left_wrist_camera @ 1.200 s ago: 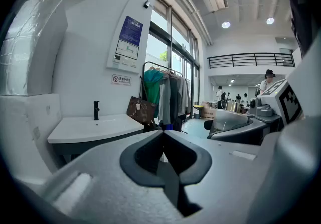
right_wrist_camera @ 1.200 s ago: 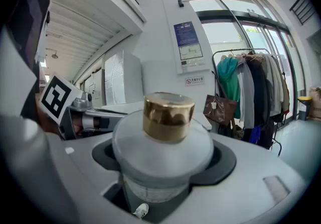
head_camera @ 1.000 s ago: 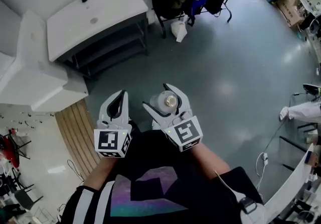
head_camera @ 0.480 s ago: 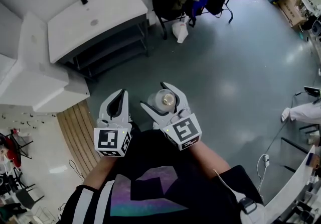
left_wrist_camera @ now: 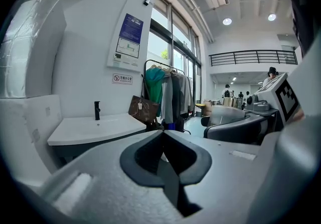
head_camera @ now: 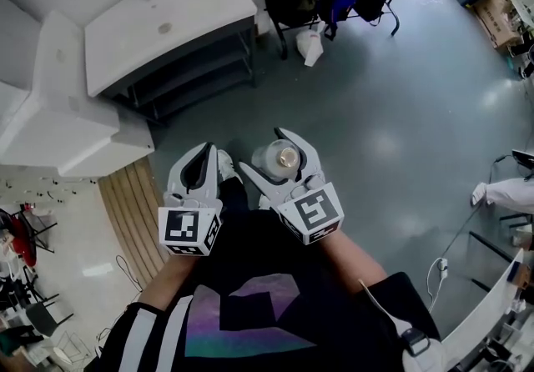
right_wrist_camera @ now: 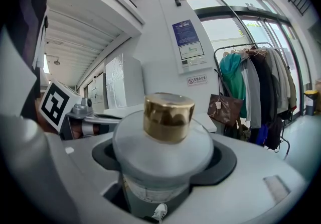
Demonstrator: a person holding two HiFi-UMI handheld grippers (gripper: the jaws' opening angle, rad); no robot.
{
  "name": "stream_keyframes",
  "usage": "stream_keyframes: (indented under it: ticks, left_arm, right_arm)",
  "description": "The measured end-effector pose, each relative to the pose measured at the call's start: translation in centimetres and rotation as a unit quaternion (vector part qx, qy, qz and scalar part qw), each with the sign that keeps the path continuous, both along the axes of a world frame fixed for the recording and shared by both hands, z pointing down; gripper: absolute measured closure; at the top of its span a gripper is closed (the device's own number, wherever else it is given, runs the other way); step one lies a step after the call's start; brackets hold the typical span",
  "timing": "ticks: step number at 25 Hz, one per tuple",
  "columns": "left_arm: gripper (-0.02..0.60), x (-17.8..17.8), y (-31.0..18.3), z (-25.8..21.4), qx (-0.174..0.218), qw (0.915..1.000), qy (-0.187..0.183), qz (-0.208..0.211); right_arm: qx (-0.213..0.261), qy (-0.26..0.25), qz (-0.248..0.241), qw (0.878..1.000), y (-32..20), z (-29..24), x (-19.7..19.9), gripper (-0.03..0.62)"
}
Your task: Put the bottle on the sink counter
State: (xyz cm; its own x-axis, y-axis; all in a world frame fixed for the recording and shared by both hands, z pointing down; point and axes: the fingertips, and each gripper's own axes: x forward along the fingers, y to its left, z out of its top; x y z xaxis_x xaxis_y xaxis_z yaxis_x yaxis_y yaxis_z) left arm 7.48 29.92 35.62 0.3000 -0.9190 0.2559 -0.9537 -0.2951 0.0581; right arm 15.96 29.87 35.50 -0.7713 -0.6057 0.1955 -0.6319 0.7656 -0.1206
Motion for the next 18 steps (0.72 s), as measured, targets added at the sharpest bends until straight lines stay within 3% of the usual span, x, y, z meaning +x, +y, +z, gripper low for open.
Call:
stream_keyframes:
  ticks: [18]
  left_arm:
    - [0.578,-3.5,-12.3,0.9,-0.005,0.9993,0.021,0.031]
  right_arm:
    - [-0.013,0.019,0.036,0.999,-11.0,0.7,-3.6,0.235]
